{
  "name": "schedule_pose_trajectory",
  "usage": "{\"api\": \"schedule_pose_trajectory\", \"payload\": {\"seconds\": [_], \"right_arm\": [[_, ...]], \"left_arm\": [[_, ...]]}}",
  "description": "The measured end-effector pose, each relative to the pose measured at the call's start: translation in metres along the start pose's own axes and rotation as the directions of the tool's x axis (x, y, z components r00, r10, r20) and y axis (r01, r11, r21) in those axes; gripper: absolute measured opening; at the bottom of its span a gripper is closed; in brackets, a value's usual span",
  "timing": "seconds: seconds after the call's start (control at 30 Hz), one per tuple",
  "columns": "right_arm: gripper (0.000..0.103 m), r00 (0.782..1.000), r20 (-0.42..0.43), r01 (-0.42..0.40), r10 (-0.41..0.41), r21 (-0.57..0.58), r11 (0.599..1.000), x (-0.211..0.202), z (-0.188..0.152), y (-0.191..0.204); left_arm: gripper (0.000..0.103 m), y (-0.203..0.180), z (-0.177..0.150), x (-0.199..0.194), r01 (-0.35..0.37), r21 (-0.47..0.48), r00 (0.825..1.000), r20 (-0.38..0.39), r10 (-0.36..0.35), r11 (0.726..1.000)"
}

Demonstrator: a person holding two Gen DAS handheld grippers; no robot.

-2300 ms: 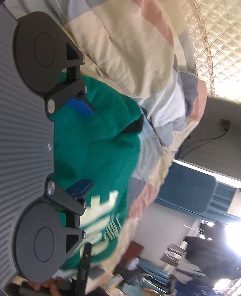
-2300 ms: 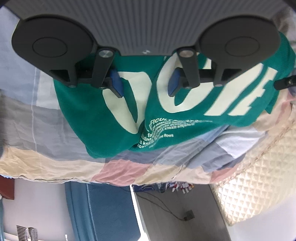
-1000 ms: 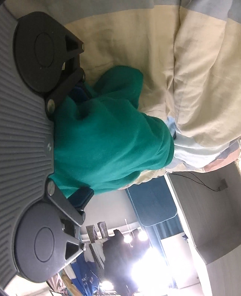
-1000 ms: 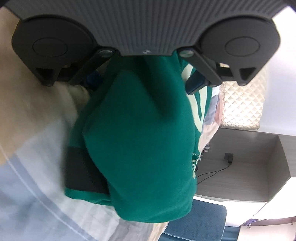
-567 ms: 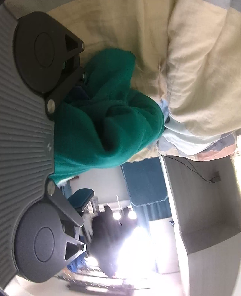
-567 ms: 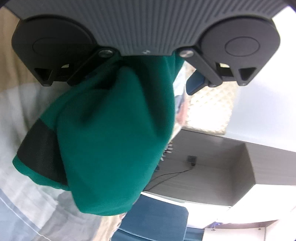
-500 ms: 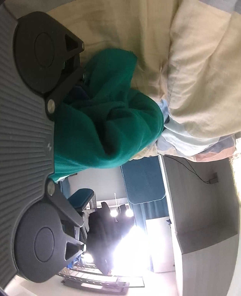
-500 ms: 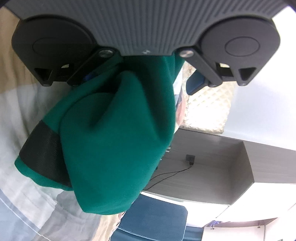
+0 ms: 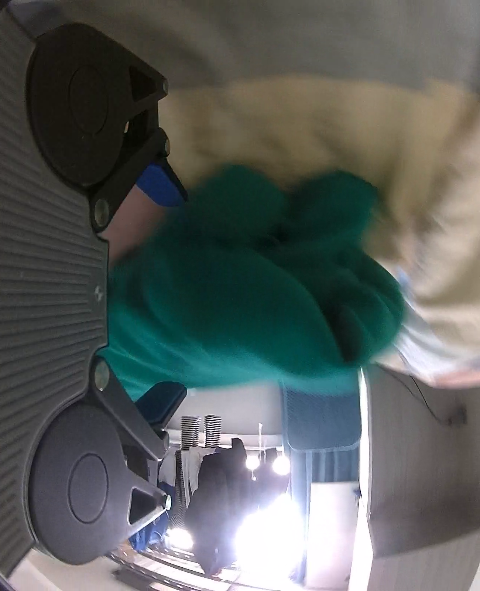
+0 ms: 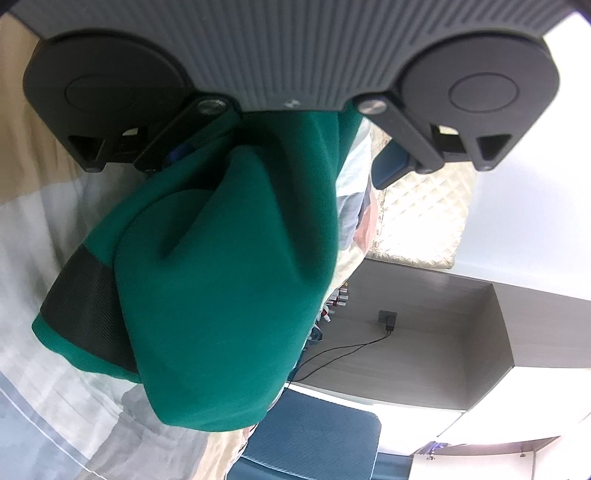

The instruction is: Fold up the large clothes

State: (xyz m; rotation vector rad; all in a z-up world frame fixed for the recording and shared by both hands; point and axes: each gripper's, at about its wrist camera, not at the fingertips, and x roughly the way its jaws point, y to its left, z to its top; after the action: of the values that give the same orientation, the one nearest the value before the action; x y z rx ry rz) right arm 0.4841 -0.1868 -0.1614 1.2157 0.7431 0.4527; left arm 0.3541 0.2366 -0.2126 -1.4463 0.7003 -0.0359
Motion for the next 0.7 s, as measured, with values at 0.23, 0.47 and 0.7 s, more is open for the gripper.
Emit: {"api": "schedule_pose_trajectory", "payload": {"seconds": [0.23,0.47,0.7], "right_arm": [[0.098,1.000,0.002,0.006,-0.006,-0.002,1.000,-0.007,0.003,0.003],[0.097,0.996,0.019,0.086,-0.086,0.009,0.996,-0.003,0.002,-0.005],[0.097,0.987,0.058,0.152,-0.152,-0.001,0.988,0.002,0.006,-0.008]], "left_arm": [[0.103,0.012,0.005,0.034,0.081,-0.038,0.996,0.030,-0.080,0.996],[0.103,0.006,0.002,0.030,0.119,-0.014,0.985,0.129,-0.116,0.993],[0.103,0.002,-0.005,0.025,0.110,-0.037,0.972,0.213,-0.099,0.993]]}}
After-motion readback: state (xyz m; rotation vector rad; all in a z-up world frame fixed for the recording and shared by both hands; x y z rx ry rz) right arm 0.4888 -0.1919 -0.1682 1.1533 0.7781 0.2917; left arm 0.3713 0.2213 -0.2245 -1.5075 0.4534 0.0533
